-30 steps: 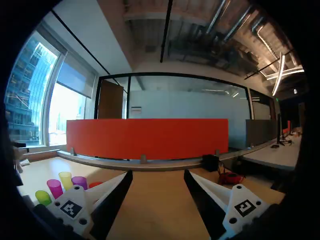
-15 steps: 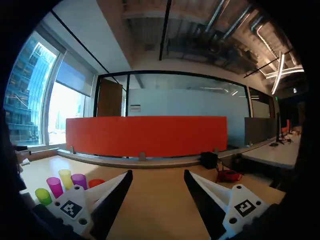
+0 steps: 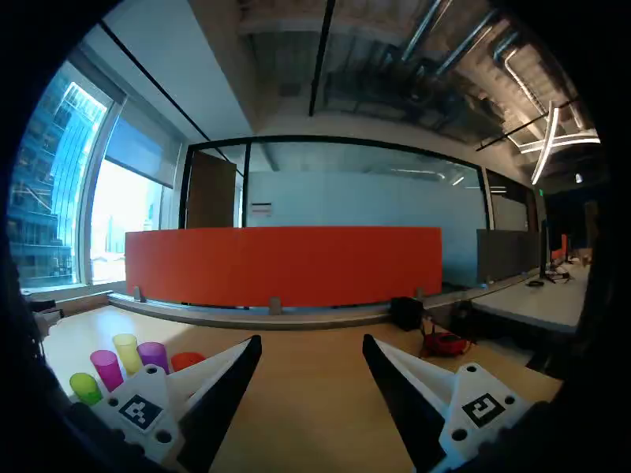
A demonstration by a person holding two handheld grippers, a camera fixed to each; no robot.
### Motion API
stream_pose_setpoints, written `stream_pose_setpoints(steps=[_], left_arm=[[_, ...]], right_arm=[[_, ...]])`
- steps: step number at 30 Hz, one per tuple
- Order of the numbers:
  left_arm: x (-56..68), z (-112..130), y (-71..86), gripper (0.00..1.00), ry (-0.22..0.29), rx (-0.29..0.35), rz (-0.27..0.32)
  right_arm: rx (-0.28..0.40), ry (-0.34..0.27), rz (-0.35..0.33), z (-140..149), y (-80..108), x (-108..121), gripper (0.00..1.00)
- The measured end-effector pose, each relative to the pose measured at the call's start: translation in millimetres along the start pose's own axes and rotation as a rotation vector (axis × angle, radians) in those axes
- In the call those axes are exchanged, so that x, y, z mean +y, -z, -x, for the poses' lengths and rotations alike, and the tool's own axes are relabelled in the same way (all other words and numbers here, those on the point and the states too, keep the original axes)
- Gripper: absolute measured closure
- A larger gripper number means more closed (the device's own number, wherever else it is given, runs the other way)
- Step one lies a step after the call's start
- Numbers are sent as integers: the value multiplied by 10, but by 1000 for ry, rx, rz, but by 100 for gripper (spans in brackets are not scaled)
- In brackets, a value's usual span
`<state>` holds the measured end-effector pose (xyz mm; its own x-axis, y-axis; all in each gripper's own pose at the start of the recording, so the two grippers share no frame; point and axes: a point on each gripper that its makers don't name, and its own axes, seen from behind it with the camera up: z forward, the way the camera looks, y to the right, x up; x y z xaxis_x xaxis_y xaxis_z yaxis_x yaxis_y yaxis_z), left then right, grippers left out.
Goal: Pour water
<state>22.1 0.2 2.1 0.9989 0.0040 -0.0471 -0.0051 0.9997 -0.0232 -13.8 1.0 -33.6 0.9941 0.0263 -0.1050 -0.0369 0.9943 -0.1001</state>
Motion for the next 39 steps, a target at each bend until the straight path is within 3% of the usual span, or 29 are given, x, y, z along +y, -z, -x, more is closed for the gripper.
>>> stream_pose_setpoints(steps=[18, 39], left_arm=[[64, 159, 17, 4, 67, -10, -14], [153, 277, -16, 4, 43, -34, -3]], right_arm=[[-6, 8, -3, -19, 4, -36, 1], [-11, 10, -1, 11, -6, -17, 1]])
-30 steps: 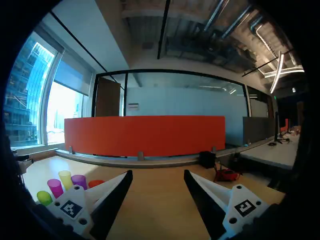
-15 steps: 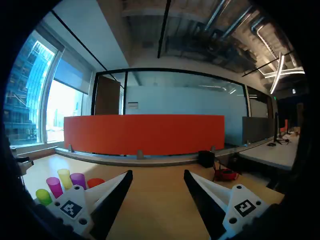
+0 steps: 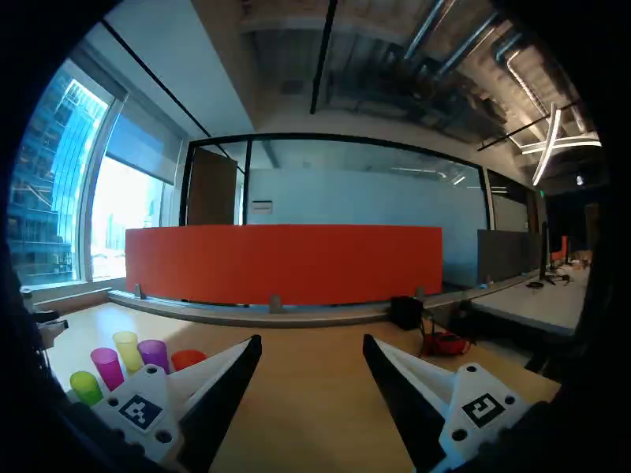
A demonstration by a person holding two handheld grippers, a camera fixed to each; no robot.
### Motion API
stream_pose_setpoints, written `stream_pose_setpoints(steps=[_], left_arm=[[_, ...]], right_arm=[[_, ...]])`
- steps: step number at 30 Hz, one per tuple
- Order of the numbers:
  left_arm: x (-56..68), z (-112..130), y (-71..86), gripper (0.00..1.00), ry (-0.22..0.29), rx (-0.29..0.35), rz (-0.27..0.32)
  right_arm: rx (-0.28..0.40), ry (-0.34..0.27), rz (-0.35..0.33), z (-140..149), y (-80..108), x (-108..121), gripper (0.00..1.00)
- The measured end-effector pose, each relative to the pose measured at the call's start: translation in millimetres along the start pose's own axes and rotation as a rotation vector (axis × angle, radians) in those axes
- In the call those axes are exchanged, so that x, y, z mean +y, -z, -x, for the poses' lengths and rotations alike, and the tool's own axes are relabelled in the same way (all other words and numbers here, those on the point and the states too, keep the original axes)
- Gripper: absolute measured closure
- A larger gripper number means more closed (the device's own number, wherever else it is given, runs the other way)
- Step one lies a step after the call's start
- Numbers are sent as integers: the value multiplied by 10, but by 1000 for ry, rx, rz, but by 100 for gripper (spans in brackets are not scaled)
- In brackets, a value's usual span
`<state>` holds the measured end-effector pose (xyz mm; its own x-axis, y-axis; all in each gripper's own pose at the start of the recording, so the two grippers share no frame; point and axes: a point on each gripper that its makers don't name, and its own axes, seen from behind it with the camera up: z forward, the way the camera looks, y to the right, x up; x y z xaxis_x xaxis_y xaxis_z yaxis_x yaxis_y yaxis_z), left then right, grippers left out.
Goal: Pour water
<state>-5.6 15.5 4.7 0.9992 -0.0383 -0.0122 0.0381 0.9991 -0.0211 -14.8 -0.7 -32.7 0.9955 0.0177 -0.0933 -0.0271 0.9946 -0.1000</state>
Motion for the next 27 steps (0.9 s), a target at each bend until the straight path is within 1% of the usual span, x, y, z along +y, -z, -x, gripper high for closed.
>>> stream_pose_setpoints(steps=[3, 17, 27], left_arm=[[16, -7, -3, 4, -8, 0, -1], [2, -7, 16, 4, -10, -1, -8], [3, -6, 5, 4, -11, -1, -8]], right_arm=[[0, 0, -1, 0, 1, -6, 1], [5, 1, -1, -15, 49, 8, 1], [24, 35, -17, -47, 80, 10, 1]])
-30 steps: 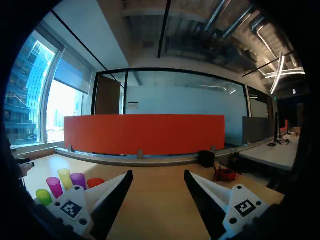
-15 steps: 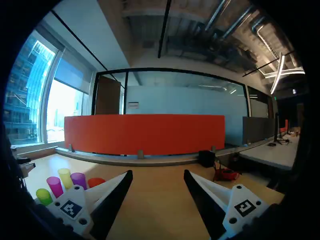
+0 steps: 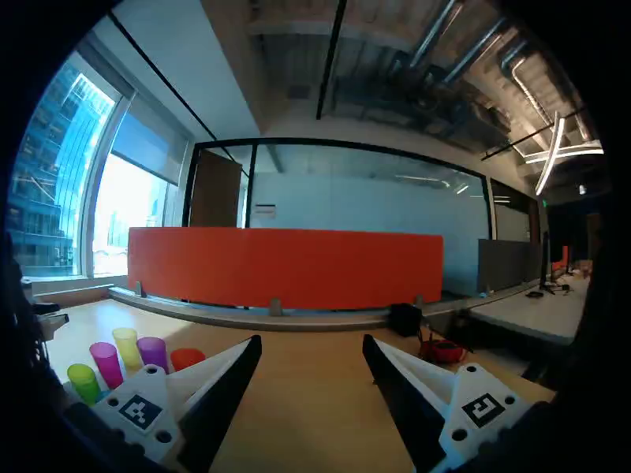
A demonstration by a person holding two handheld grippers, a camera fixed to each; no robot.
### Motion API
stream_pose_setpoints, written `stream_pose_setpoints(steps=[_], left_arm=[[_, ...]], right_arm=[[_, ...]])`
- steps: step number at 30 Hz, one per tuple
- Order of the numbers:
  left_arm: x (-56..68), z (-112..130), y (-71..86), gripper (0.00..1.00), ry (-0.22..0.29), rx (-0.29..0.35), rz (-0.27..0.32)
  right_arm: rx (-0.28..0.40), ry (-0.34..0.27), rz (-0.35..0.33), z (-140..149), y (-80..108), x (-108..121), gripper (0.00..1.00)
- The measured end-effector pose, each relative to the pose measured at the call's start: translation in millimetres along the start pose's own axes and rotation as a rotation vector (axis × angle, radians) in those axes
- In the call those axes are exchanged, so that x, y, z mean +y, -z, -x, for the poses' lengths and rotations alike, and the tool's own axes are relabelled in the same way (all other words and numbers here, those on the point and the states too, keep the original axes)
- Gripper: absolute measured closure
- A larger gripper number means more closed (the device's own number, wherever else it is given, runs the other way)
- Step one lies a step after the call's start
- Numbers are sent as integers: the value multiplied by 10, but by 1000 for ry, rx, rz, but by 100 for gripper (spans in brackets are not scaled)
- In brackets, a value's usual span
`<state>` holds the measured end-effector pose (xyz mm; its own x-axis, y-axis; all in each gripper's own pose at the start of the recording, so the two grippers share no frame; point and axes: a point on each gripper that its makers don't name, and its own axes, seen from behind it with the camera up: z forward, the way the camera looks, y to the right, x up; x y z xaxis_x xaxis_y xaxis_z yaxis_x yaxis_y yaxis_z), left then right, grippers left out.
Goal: Pour water
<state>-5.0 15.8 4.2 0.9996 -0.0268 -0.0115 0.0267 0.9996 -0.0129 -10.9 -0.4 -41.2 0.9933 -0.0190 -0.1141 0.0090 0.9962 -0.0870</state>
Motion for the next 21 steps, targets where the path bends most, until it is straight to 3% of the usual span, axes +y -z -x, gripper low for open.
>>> stream_pose_setpoints(steps=[11, 21], left_arm=[[-2, -2, 0, 4, 0, 0, 0], [4, 4, 6, 4, 0, 0, 0]], right_arm=[[-7, 4, -49, 168, -72, -184, 1], [1, -34, -50, 374, -218, -259, 1]])
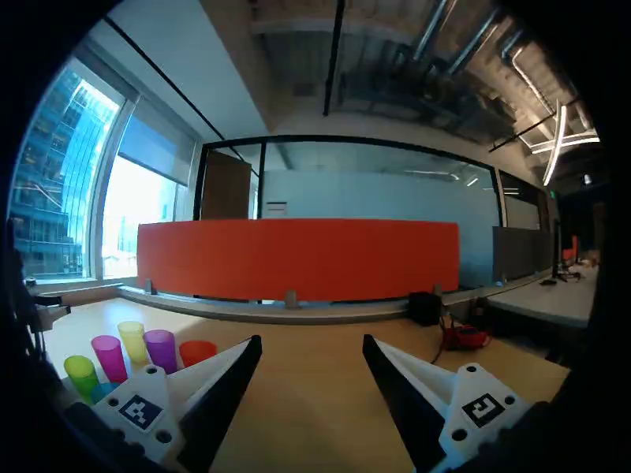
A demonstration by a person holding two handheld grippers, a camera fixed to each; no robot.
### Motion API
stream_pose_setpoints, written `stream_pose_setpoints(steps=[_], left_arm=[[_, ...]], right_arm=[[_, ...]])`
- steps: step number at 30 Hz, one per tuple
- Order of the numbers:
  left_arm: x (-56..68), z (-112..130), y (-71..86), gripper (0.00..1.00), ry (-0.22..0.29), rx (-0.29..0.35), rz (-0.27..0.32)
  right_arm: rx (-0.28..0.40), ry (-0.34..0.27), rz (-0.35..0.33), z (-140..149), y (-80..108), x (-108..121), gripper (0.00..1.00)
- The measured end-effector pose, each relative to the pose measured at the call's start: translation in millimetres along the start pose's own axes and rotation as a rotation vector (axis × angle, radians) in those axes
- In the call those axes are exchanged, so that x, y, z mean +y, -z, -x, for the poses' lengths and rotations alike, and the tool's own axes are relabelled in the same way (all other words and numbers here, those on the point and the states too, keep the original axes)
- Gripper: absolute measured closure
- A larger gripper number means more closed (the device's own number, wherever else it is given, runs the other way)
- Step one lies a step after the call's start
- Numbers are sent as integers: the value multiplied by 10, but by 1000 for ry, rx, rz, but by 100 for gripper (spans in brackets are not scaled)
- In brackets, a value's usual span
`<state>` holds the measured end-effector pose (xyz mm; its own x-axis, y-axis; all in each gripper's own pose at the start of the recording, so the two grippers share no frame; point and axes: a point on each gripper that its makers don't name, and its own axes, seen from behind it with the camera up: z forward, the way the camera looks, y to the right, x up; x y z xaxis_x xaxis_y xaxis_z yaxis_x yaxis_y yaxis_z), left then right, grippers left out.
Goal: Pour water
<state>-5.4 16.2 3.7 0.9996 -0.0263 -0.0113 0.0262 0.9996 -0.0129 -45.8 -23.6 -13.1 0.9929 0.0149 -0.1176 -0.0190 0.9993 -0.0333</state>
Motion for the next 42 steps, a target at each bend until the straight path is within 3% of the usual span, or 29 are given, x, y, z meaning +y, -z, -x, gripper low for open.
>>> stream_pose_setpoints(steps=[8, 23, 42], left_arm=[[-3, -4, -2, 4, 0, 0, 0], [-7, 0, -5, 4, 0, 0, 0], [-3, 1, -1, 4, 0, 0, 0]], right_arm=[[8, 5, -13, 54, -69, -72, 1], [-26, -13, 11, 334, -99, 176, 1], [-57, -4, 15, 483, -86, 248, 1]])
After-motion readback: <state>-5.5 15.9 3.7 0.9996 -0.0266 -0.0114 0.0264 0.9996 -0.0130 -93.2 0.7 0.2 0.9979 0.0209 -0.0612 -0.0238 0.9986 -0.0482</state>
